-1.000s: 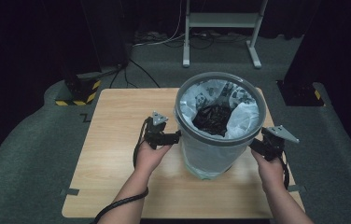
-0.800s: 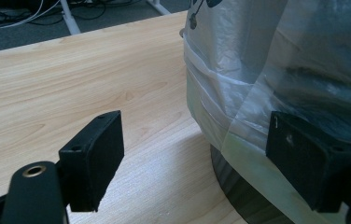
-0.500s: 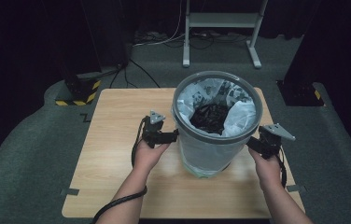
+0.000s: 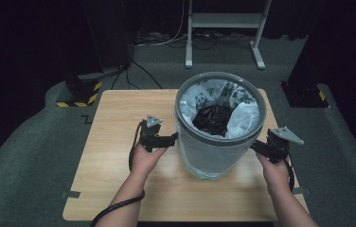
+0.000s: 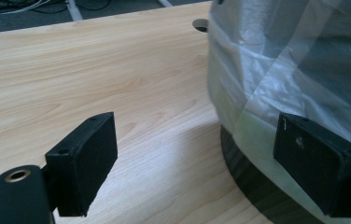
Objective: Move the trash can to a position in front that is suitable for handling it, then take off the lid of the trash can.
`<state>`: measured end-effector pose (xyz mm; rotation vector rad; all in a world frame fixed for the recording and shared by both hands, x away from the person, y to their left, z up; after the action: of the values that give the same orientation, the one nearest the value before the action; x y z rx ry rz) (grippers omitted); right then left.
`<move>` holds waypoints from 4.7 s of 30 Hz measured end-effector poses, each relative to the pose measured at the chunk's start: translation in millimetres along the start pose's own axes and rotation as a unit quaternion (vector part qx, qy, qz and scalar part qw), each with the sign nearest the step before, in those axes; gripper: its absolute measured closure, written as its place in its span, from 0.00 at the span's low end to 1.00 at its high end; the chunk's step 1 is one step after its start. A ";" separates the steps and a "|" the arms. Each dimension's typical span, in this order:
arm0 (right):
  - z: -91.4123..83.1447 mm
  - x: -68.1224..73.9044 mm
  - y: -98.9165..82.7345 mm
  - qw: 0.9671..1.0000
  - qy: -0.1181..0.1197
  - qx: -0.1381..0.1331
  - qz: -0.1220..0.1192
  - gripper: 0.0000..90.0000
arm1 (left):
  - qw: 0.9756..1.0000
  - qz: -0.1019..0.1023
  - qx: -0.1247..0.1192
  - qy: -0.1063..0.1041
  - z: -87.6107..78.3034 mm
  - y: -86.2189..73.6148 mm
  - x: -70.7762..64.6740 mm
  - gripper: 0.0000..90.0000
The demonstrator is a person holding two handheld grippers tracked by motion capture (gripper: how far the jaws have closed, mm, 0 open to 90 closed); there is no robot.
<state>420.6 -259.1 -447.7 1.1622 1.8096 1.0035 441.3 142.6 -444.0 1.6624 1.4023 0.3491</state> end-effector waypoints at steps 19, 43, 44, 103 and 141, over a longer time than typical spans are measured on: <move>-35.0 -3.0 -40.7 0.999 0.027 0.028 -0.008 0.23 | 0.997 0.021 0.063 0.031 -28.1 -58.3 32.7 0.15; -9.5 10.9 -95.2 0.983 0.093 0.145 -0.058 0.16 | 0.987 0.037 0.141 0.065 -6.7 -89.2 42.3 0.13; -9.3 11.8 -94.9 0.983 0.091 0.147 -0.062 0.16 | 0.987 0.040 0.143 0.066 -6.4 -89.7 41.6 0.12; -6.4 13.8 -94.0 0.982 0.095 0.149 -0.069 0.11 | 0.903 -0.036 0.388 0.183 6.2 -50.2 66.1 0.01; -0.4 15.7 -91.0 0.982 0.091 0.151 -0.067 0.11 | 0.876 -0.085 0.432 0.197 -17.2 -27.1 67.3 0.28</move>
<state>383.8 -270.0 -531.7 1.1354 2.2133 0.7976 433.2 208.9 -477.2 2.2192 2.2071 -0.0864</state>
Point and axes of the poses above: each handheld gripper's, and its own axes: z roughly forward along the jaws, y roughly out of its top, x roughly to its left, the point moved 1 cm from there along z, roughly forward along the jaws, and after that the axes turned 14 degrees about -z, right-handed, at the moved point
